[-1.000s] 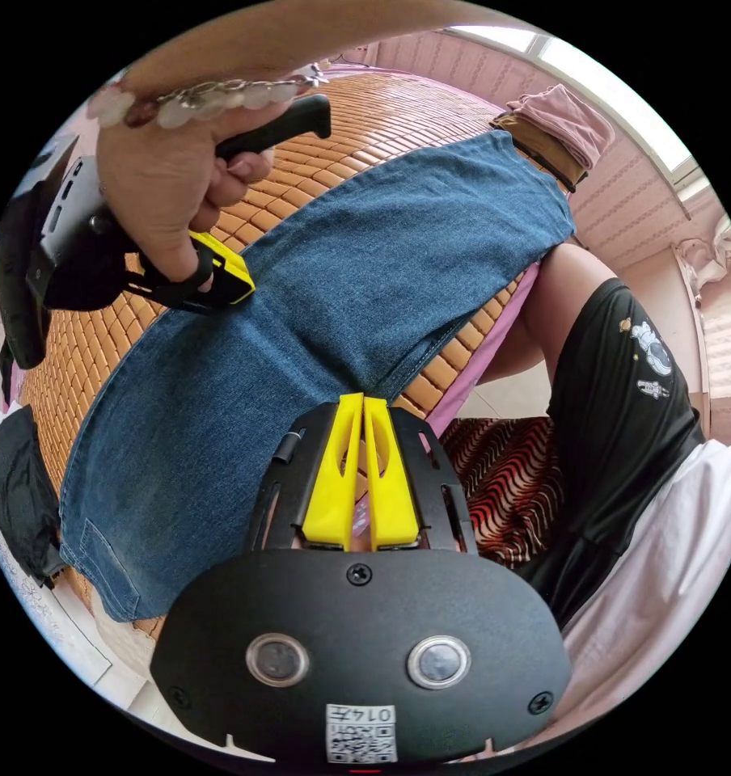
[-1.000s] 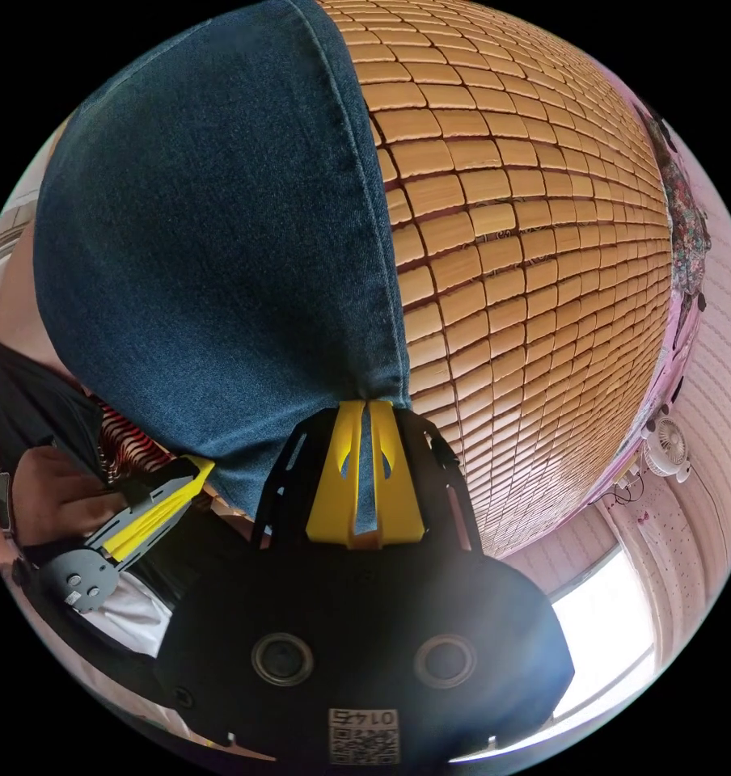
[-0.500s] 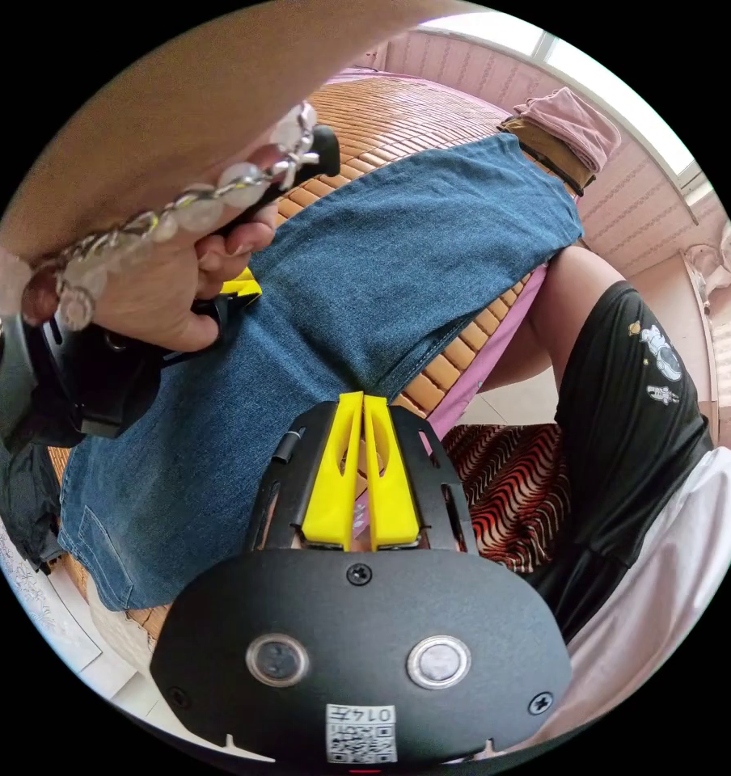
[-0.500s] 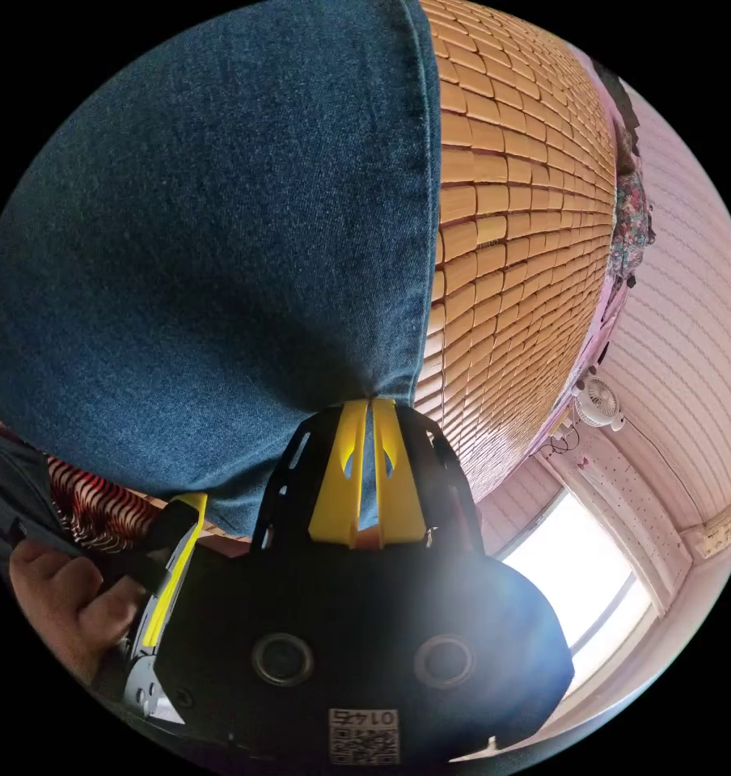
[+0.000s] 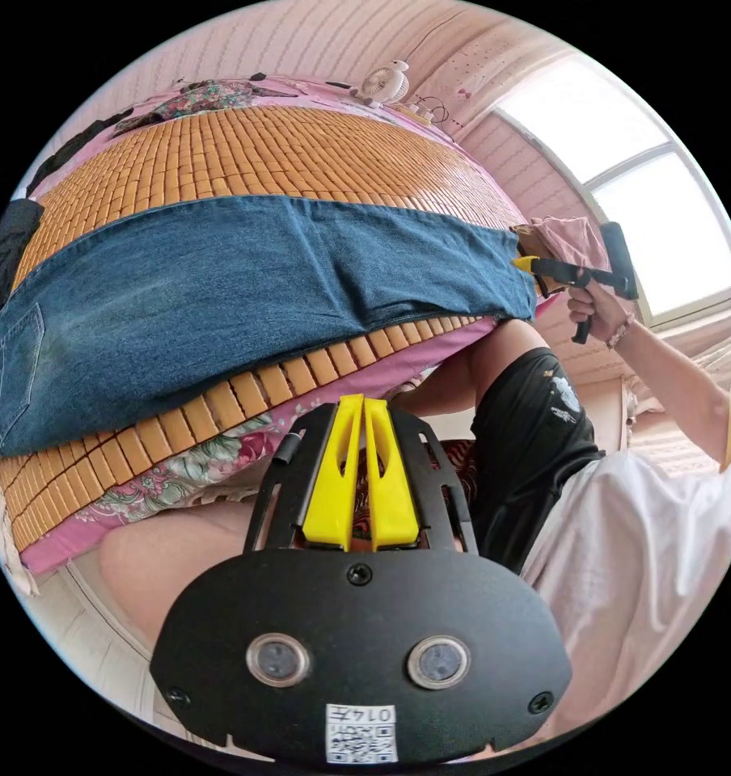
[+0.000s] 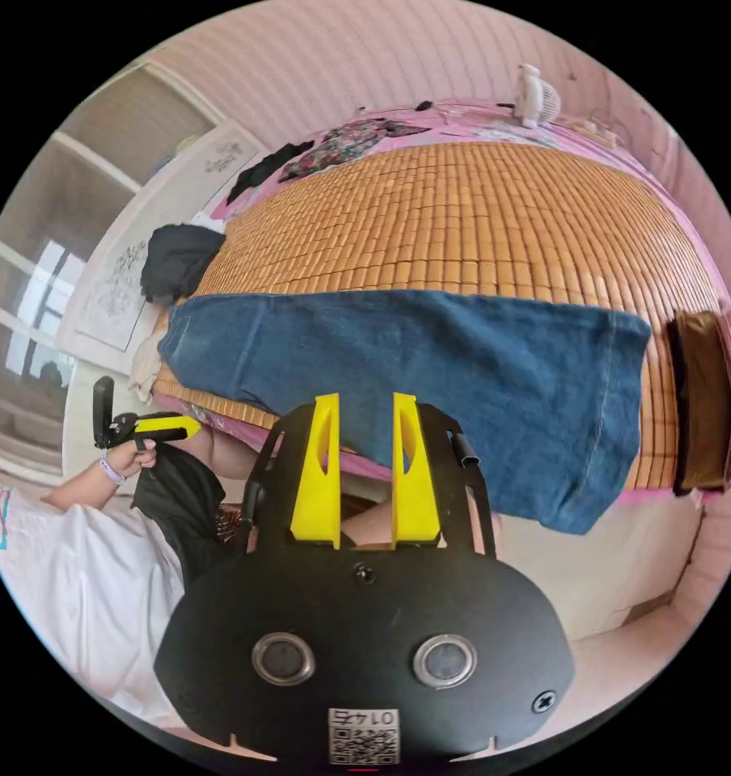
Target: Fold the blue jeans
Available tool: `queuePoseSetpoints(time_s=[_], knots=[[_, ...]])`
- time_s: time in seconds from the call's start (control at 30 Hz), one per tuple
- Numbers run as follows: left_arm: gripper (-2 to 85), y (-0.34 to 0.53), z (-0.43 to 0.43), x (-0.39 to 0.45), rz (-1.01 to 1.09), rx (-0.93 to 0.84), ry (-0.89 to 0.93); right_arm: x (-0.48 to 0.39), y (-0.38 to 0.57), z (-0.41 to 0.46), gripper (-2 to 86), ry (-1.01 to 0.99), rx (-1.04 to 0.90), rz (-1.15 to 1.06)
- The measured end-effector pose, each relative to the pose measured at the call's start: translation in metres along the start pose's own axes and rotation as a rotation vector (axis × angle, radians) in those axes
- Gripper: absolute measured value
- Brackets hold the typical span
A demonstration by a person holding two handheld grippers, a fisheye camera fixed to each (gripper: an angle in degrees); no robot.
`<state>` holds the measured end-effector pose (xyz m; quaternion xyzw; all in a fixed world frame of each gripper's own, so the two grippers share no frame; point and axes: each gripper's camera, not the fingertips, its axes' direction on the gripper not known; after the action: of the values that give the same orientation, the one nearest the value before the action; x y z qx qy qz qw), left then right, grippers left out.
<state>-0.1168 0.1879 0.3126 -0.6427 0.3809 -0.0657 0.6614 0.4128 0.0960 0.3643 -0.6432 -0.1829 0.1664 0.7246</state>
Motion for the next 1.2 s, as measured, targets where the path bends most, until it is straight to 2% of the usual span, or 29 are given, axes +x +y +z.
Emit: queuePoseSetpoints(time_s=[0.13, 0.23, 0.43, 0.77, 1.07, 1.2], knots=[[-0.7, 0.014, -0.027, -0.034, -0.139, 0.084, 0.065, 0.151, 0.1, -0.026, 13.8, -0.102, 0.174, 0.486], [-0.7, 0.017, -0.051, -0.059, -0.262, 0.158, 0.045, 0.218, 0.151, -0.028, 15.3, -0.179, 0.282, 0.692], [-0.7, 0.004, -0.079, -0.09, -0.411, 0.211, -0.031, 0.312, 0.193, -0.019, 17.8, -0.352, 0.456, 0.913], [-0.7, -0.035, -0.072, -0.095, -0.449, 0.106, -0.18, 0.408, 0.197, -0.015, 17.3, -0.343, 0.466, 0.922], [-0.7, -0.058, -0.064, -0.09, -0.4, -0.057, -0.297, 0.463, 0.222, -0.02, 10.0, -0.546, 0.508, 0.785], [-0.7, -0.063, -0.067, -0.086, -0.325, -0.097, -0.326, 0.472, 0.243, -0.034, 5.4, -0.687, 0.605, 0.736]])
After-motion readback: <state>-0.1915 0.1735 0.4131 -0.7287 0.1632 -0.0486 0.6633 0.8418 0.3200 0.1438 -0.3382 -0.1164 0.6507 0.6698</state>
